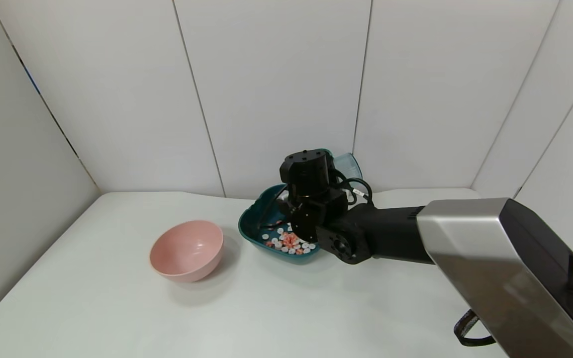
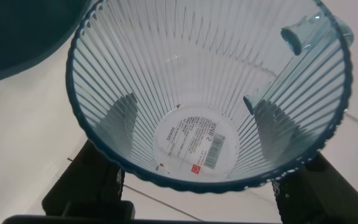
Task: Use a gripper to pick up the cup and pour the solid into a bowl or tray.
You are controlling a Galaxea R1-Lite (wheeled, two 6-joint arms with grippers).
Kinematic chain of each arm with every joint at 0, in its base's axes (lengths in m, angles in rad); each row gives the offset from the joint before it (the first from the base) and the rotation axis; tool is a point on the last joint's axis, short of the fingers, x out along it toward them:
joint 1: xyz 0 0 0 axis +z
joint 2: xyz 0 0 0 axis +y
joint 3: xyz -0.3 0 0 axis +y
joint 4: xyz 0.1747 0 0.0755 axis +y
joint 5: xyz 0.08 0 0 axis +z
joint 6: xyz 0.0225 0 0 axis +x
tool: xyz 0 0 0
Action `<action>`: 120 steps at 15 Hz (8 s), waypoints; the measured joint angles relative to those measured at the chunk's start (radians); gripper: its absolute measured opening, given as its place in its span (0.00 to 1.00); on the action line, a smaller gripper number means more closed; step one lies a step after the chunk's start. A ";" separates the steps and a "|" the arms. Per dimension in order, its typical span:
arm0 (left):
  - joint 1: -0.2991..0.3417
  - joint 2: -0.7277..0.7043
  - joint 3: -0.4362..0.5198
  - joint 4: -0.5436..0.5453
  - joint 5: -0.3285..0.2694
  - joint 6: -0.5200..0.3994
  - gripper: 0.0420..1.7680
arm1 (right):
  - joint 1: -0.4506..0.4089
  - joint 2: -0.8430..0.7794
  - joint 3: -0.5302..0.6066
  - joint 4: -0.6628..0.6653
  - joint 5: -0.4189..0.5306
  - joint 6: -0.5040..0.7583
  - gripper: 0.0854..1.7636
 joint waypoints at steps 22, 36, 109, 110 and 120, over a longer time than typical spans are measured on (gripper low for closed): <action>0.000 0.000 0.000 0.000 0.000 0.000 0.97 | -0.160 -0.138 -0.004 0.414 0.333 0.911 0.74; 0.000 0.000 0.000 0.000 0.000 0.000 0.97 | -0.263 -0.303 0.048 0.565 0.587 1.676 0.74; 0.000 0.000 0.000 0.000 0.000 0.000 0.97 | -0.286 -0.422 1.184 -0.443 0.806 1.917 0.96; 0.000 0.000 0.000 0.000 0.000 0.000 0.97 | -0.286 -0.440 1.182 -0.426 0.807 1.917 0.96; 0.000 0.000 0.000 0.000 0.000 0.000 0.97 | -0.284 -0.650 1.187 -0.084 0.884 1.913 0.96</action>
